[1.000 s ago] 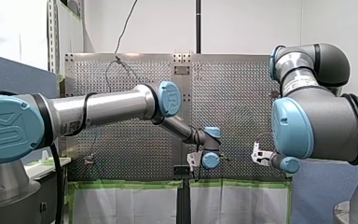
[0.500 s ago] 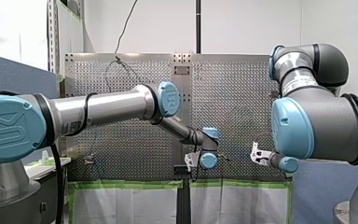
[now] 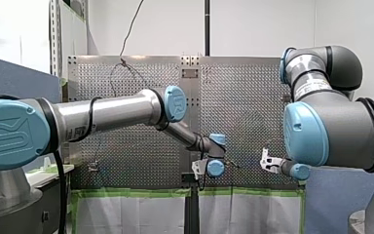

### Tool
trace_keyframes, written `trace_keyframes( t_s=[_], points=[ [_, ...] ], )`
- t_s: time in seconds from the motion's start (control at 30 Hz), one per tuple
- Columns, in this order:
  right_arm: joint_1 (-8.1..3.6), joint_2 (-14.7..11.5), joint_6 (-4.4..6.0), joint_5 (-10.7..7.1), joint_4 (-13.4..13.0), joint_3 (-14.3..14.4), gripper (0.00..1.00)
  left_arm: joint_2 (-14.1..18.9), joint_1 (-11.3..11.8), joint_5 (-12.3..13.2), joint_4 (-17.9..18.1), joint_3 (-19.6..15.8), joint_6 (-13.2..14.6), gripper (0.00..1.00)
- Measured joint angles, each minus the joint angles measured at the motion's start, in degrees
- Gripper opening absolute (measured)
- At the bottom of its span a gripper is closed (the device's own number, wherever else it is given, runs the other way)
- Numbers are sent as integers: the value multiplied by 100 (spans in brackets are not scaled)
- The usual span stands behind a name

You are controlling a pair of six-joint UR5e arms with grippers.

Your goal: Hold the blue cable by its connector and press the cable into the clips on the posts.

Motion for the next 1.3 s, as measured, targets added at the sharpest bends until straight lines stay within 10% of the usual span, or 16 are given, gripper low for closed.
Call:
trace_keyframes(
  t_s=[0.03, 0.3, 0.73, 1.3],
  points=[
    [1, 0, -1, 0, 9, 0, 0, 3, -4, 69, 19, -39, -41, 99],
    [3, 0, -1, 0, 50, 0, 0, 107, -93, 331, 15, -326, -7, 99],
    [32, 0, -20, 9, 137, 0, 0, 805, -172, -267, 428, -1037, 700, 99],
    [75, 0, -66, 17, 227, 0, 0, 1537, -182, -991, 58, -2011, 1674, 99]
  ],
)
